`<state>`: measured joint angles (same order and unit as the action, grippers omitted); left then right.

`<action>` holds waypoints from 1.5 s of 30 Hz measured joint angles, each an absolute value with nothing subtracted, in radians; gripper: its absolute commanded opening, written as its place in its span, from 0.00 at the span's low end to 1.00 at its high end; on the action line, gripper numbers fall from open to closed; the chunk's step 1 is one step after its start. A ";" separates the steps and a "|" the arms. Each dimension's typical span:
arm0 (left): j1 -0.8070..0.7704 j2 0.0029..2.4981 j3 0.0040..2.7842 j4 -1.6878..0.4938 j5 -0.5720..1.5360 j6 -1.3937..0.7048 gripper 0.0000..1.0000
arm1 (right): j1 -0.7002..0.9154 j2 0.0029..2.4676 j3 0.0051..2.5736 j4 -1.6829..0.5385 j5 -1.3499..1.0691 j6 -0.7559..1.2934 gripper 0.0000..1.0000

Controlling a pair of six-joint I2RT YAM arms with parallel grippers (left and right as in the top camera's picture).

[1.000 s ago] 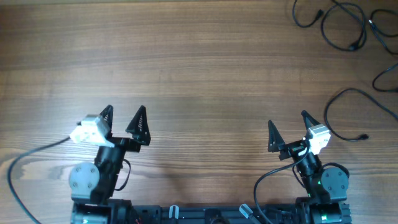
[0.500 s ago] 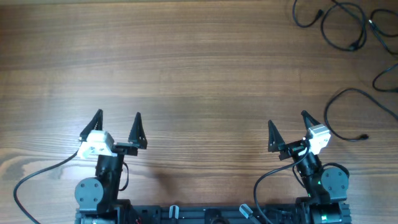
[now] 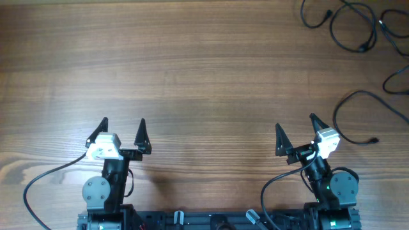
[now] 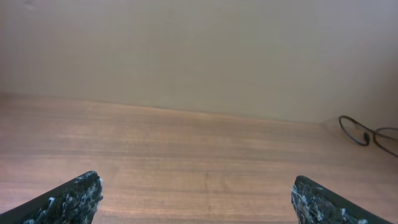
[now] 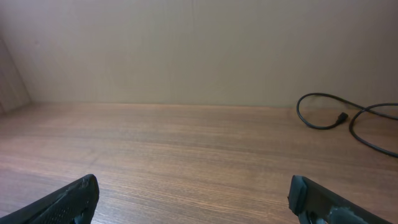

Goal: Untangle cables

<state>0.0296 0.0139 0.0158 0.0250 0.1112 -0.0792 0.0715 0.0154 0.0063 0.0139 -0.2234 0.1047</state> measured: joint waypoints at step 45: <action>0.030 0.014 0.010 -0.061 0.118 -0.079 1.00 | 0.072 0.015 0.006 0.014 -0.223 0.105 1.00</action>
